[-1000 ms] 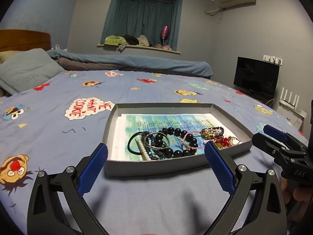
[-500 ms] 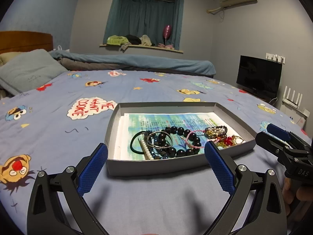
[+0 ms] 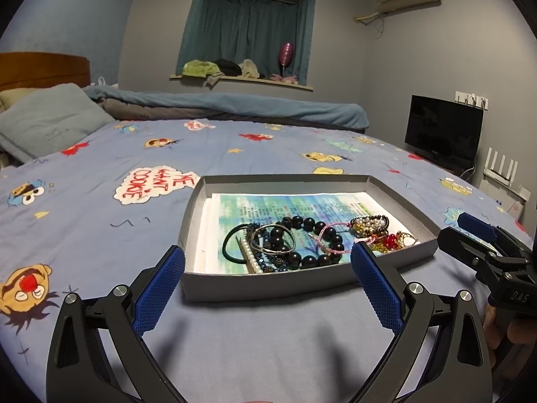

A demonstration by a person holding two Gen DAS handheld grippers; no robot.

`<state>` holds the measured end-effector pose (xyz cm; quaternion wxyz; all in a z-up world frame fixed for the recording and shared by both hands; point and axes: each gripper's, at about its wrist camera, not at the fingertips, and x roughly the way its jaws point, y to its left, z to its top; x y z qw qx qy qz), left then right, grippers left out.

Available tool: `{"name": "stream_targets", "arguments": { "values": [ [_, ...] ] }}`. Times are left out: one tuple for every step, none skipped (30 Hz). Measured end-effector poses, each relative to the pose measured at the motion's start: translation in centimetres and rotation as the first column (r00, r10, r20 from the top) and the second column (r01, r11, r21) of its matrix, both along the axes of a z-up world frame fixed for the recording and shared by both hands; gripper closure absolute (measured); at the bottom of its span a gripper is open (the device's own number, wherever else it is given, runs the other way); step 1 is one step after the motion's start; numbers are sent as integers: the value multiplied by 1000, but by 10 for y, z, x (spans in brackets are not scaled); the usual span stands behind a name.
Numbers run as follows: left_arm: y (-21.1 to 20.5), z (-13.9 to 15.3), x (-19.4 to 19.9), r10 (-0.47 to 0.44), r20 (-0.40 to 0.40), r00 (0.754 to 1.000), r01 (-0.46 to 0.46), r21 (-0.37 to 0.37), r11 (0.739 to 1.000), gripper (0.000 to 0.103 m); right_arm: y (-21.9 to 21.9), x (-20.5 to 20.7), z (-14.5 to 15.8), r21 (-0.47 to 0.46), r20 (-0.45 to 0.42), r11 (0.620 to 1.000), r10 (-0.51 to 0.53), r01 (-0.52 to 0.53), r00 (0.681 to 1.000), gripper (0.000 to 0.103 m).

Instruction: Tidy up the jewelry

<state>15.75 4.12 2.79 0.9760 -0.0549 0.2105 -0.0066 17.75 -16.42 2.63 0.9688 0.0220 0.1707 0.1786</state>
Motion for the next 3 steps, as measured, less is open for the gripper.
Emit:
{"name": "stream_targets", "arguments": {
  "values": [
    [0, 0, 0, -1, 0, 1000, 1, 0, 1000, 5, 0, 0, 0, 1, 0, 1000, 0, 0, 1000, 5],
    [0, 0, 0, 0, 0, 1000, 0, 0, 1000, 5, 0, 0, 0, -1, 0, 1000, 0, 0, 1000, 5],
    [0, 0, 0, 0, 0, 1000, 0, 1, 1000, 5, 0, 0, 0, 0, 0, 1000, 0, 0, 1000, 5]
  ]
}}
